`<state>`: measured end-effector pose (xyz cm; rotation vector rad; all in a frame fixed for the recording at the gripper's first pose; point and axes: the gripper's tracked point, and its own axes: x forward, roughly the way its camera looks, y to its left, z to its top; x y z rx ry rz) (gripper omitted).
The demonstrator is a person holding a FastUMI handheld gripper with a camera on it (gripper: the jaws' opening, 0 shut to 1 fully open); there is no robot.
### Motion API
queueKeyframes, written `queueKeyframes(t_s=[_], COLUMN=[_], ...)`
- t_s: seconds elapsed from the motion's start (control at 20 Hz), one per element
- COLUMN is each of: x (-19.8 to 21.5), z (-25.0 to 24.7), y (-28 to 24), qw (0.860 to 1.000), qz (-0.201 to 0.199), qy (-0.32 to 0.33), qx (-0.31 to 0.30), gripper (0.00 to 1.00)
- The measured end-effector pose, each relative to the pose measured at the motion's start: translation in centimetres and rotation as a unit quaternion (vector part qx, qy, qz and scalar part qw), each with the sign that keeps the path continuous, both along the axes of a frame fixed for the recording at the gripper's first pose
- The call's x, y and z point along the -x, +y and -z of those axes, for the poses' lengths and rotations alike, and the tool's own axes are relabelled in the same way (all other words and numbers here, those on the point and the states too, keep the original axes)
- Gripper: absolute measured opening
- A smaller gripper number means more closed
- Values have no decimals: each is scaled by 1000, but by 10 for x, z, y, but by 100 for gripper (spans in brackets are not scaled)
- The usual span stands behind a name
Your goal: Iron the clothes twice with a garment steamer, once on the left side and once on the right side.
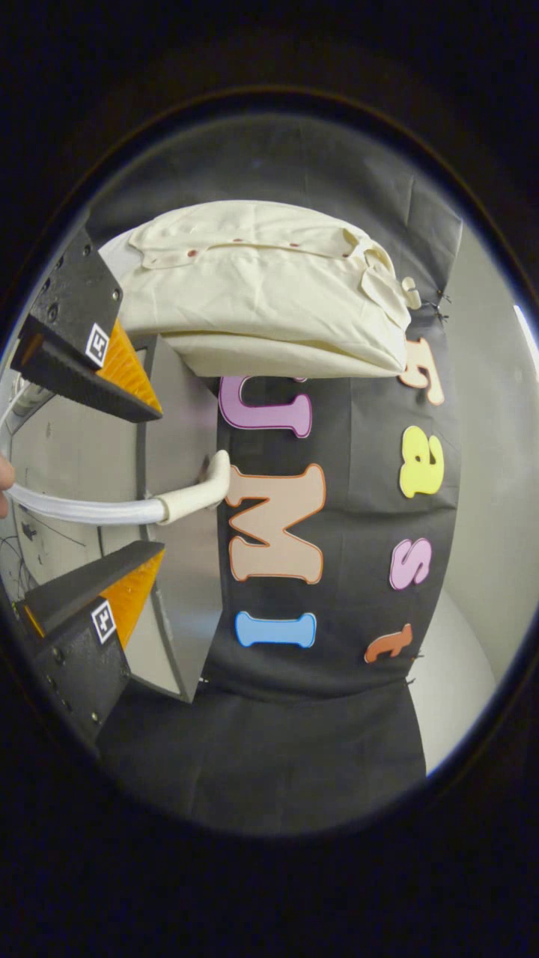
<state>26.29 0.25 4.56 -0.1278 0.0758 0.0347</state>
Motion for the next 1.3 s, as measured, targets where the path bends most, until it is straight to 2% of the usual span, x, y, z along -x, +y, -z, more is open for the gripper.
queueKeyframes(t_s=[0.2, 0.45, 0.55, 0.8, 0.95, 1.05, 1.15, 1.25, 1.3], x=[-65, -127, -147, -181, -193, -198, -197, -197, -200], z=[-8, 12, 18, 46, 62, 64, 64, 61, 60], y=[-6, 6, 7, -4, 2, 3, -8, -10, -8], qw=[1000, 997, 994, 978, 967, 965, 961, 963, 966], qz=[5, -5, 4, 48, 38, 41, 67, 62, 59], qy=[10, 81, 108, 199, 247, 257, 267, 263, 251], qx=[-4, 4, 13, 35, 46, 30, 15, 12, 16], gripper=[98, 98, 98, 97, 97, 90, 82, 51, 49])
